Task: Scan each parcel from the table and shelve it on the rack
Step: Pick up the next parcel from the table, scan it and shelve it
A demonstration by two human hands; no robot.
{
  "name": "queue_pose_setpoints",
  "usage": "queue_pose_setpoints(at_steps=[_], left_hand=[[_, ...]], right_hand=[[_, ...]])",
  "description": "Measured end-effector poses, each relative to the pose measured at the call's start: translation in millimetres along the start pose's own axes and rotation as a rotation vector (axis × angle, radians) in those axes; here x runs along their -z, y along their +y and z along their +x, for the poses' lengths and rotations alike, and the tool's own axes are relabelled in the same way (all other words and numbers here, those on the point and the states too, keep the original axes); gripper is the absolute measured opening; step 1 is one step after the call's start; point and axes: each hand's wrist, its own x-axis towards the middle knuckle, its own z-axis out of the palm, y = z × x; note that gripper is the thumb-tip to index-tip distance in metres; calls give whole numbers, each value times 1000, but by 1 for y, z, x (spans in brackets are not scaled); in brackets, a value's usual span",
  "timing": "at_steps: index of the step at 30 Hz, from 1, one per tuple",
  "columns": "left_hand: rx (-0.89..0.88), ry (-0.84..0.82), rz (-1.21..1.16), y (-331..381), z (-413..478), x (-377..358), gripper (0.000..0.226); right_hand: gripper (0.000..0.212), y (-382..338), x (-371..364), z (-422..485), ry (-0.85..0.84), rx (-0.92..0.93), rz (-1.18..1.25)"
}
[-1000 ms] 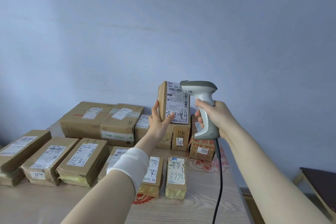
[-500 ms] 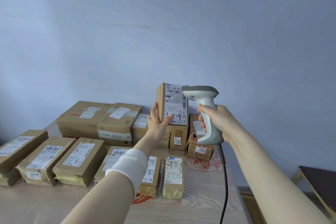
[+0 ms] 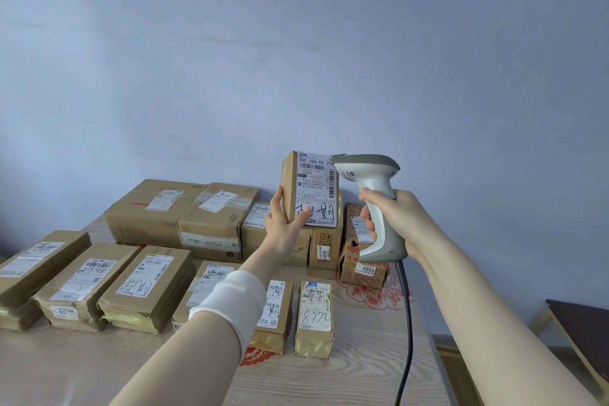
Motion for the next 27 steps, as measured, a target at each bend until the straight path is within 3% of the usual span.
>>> queue_pose_setpoints(at_steps=[8,13,21,24,27], left_hand=[[101,114,-90,-30,-21,46,108],[172,270,-144,-56,-53,114,89],[139,546,-173,-52,-123,282,87],[142,611,-155,-48,-151,362,96],[110,697,-134,-47,-180,440,87]], right_hand=[[19,23,-44,13,-161,-53,213],[31,42,-114,13,-326,-139,275],[38,12,-289,-12,-606,-195,282],[40,-8,-373,-29,-708,-178,241],[41,-25,-456,-49,-823,-162,223]])
